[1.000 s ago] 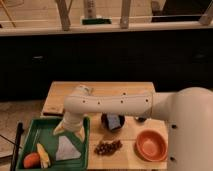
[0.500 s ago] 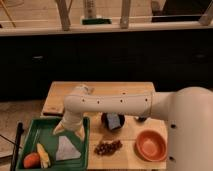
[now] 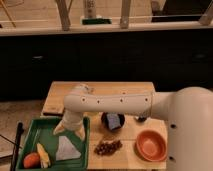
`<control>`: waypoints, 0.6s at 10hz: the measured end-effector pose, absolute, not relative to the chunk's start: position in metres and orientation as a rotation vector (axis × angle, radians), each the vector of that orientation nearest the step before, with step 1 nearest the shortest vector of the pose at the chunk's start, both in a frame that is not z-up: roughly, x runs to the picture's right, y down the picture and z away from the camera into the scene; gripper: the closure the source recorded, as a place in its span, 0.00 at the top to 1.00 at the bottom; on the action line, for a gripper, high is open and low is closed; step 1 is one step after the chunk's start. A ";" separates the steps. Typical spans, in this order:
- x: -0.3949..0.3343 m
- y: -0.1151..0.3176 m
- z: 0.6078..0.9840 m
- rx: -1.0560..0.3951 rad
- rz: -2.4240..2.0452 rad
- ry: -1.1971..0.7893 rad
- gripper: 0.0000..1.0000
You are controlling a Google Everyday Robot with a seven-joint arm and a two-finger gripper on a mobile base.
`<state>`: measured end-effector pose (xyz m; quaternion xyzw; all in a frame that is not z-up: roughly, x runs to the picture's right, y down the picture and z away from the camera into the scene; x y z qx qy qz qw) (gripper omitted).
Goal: Place towel in tray
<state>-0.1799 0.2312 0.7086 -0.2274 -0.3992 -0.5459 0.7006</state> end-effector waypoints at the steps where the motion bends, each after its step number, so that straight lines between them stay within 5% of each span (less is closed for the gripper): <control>1: -0.179 0.231 0.709 -0.506 -1.217 -0.891 0.80; 6: -0.176 0.229 0.709 -0.496 -1.215 -0.902 0.80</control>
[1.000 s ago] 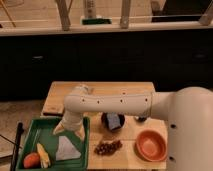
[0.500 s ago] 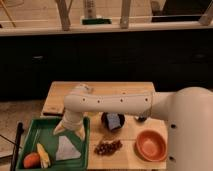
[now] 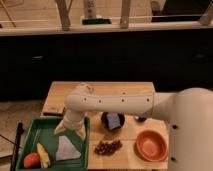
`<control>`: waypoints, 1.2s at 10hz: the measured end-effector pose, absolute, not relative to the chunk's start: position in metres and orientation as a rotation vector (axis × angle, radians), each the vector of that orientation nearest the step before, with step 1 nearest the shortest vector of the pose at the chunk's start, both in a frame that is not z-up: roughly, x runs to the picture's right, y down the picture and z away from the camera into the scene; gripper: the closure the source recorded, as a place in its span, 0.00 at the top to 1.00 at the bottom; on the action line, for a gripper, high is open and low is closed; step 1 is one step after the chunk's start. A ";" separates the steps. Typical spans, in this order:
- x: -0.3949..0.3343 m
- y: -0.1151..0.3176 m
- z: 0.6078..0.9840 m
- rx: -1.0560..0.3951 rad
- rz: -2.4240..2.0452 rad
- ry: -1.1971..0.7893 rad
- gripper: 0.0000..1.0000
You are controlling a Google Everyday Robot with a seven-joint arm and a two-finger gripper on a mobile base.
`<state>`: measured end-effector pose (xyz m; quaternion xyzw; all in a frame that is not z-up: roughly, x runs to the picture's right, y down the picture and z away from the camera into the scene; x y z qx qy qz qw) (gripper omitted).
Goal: Place towel in tray
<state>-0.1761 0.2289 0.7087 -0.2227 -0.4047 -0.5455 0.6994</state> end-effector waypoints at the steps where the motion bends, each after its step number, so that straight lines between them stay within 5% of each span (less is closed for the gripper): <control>1: -0.176 0.229 0.709 -0.495 -1.214 -0.904 0.80; 12: -0.173 0.222 0.711 -0.454 -1.222 -0.922 0.80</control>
